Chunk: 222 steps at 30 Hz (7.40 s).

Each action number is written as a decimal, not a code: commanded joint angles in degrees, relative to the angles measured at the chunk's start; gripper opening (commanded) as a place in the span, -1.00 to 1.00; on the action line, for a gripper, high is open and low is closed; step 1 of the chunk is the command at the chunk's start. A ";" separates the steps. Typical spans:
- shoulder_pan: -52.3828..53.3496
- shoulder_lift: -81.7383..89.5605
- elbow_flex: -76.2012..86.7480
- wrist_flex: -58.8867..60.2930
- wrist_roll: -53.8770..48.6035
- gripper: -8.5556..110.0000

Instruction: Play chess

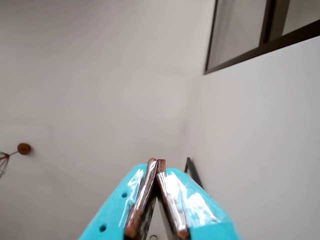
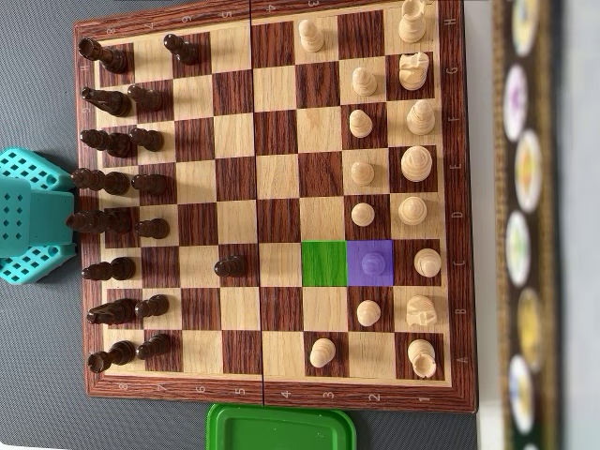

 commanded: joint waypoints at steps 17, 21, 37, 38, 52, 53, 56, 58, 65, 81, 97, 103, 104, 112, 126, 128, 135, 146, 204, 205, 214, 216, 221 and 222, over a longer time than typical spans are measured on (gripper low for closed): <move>0.26 -0.44 -11.16 46.14 -0.44 -0.86; 0.35 -0.44 -15.64 61.00 -0.44 -0.86; 0.35 -0.44 -29.27 120.06 -0.44 -0.86; 0.35 -0.44 -29.27 122.43 -0.44 -0.86; 0.44 -0.44 -29.27 148.71 -0.35 -0.86; 0.44 -0.44 -29.18 150.21 -0.35 -0.86; 1.14 -0.44 -29.18 154.95 -0.44 -0.86; 1.67 -0.44 -29.09 157.32 -0.44 -0.86; 1.93 -0.35 -29.00 158.20 -0.35 -0.86; 1.85 -1.05 -26.98 158.64 -0.44 -0.86; 1.93 -27.86 -38.41 158.20 -0.44 -0.86; 2.02 -38.06 -44.91 158.64 -0.44 -0.86; 2.02 -39.37 -45.70 158.64 -0.44 -0.86; 3.52 -47.11 -47.90 158.64 -0.44 -0.86; 3.16 -48.08 -48.34 158.55 0.18 -0.86; 3.52 -48.43 -49.31 158.64 0.18 -0.86; 3.08 -57.57 -54.93 158.64 -0.26 -0.86; 3.08 -67.15 -59.59 158.64 -0.26 -0.86; 0.44 -103.54 -90.70 162.16 -0.26 -0.69; 0.53 -104.85 -92.29 163.65 -0.26 -0.69; 2.29 -112.41 -100.81 168.75 -0.44 -0.68; 2.02 -113.82 -101.87 168.66 -0.44 -0.68; 2.29 -116.63 -105.21 168.75 -0.44 -0.68; 2.29 -116.98 -105.82 168.75 -0.44 -0.68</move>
